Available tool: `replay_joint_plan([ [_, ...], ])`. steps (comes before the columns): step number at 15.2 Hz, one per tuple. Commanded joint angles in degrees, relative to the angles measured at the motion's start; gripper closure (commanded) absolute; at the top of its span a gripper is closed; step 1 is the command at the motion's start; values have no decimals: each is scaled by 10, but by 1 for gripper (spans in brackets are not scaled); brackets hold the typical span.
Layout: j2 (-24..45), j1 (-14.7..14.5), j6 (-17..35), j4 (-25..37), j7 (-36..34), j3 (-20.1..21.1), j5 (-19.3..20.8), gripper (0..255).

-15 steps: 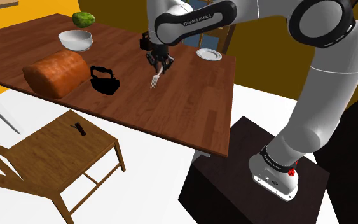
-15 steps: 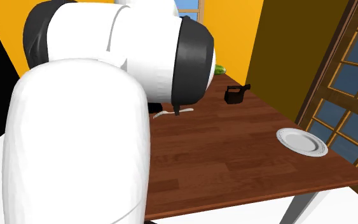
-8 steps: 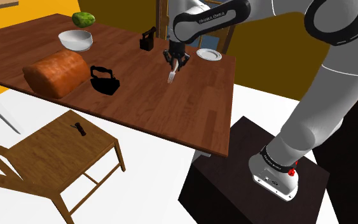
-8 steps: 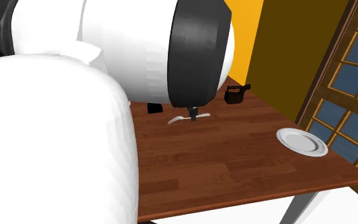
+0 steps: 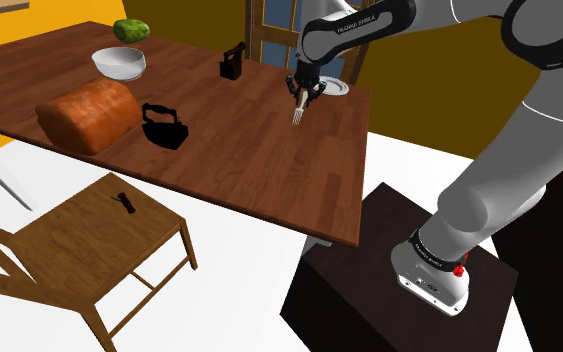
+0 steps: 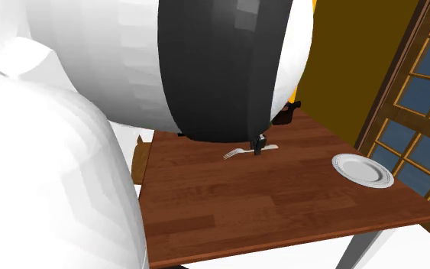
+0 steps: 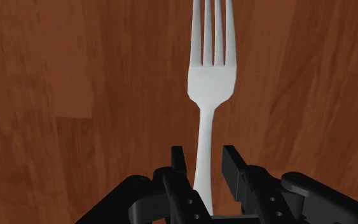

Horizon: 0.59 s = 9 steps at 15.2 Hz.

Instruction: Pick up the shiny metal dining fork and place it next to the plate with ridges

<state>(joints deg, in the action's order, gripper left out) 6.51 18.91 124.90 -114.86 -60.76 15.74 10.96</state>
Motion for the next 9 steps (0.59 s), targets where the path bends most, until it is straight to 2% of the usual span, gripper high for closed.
replay_joint_plan([
  [1,-7,16,9,-11,30,-12,-5,255],
  [9,-19,77,28,-28,147,-59,-24,255],
])
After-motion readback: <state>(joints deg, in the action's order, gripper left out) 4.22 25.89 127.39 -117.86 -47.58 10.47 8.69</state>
